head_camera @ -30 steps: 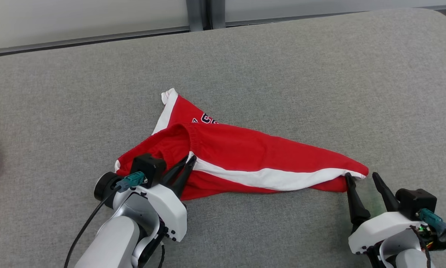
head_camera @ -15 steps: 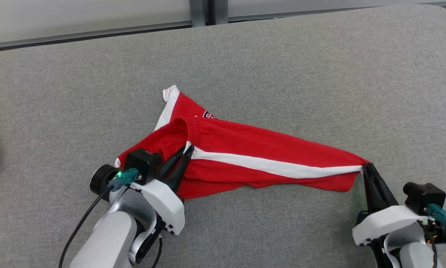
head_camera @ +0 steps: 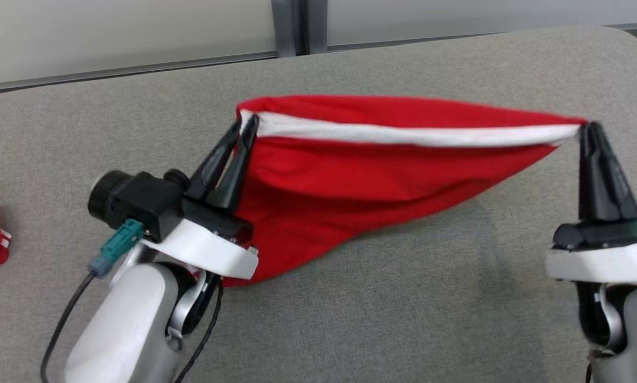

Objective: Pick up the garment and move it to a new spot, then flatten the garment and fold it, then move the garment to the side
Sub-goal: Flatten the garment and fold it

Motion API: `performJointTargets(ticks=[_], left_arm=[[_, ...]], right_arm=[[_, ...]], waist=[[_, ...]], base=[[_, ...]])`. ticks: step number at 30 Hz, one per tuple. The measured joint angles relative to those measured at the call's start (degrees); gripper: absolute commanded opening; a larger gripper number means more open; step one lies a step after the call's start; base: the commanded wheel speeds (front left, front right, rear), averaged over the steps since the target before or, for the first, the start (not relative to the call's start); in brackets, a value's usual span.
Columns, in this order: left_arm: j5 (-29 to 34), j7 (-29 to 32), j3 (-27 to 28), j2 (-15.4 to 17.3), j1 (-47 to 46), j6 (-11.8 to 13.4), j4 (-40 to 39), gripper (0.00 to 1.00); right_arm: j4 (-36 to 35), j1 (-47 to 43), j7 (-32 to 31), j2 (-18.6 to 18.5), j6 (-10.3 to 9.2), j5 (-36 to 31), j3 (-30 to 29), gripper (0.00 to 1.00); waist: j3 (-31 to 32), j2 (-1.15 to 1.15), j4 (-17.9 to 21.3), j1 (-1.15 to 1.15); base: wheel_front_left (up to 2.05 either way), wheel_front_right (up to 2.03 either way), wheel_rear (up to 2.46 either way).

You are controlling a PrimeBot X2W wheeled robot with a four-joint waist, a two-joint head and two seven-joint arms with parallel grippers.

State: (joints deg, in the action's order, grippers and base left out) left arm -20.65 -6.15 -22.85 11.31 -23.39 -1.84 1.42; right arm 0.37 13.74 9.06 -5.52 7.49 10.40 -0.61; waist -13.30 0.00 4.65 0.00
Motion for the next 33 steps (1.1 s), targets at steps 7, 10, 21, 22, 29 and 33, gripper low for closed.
performJointTargets(ticks=[7,10,21,22,29,33], left_arm=[[1.49,1.25,1.85,0.8,-4.85,1.96,-11.96,0.0],[1.68,2.66,2.52,1.23,-7.37,2.42,-15.56,0.0],[1.03,4.88,4.07,1.82,-10.75,3.02,-17.42,0.0],[0.77,4.87,4.11,1.76,-11.15,3.01,-17.07,0.0],[-0.37,3.07,5.3,1.21,-17.59,1.8,-10.69,0.0],[-1.16,0.63,6.21,0.13,-25.31,0.27,-3.45,0.0]], right_arm=[[-13.02,5.27,-3.65,-2.75,0.0,-1.04,-0.82,0.0],[-17.02,7.33,-5.6,-3.61,0.0,-1.43,-0.75,0.0],[-19.54,10.0,-8.83,-4.33,0.0,-0.26,-0.87,0.0],[-19.23,10.31,-8.87,-4.33,0.0,-0.12,-0.92,0.0],[-14.19,17.98,-8.62,-4.88,0.0,2.35,-0.15,0.0],[-7.28,27.35,-7.95,-6.23,0.0,3.79,1.32,0.0]], waist=[[1.58,0.0,-1.15,0.0],[2.16,0.0,-1.64,0.0],[1.08,0.0,-1.86,0.0],[0.73,0.0,-1.82,0.0],[-2.89,0.0,-1.68,0.0],[-5.86,0.0,-1.58,0.0]], base=[[0.0,0.0,0.0],[0.0,0.0,0.0],[0.0,0.0,0.0],[0.0,0.0,0.0],[0.0,0.0,0.0],[0.0,0.0,0.0]])
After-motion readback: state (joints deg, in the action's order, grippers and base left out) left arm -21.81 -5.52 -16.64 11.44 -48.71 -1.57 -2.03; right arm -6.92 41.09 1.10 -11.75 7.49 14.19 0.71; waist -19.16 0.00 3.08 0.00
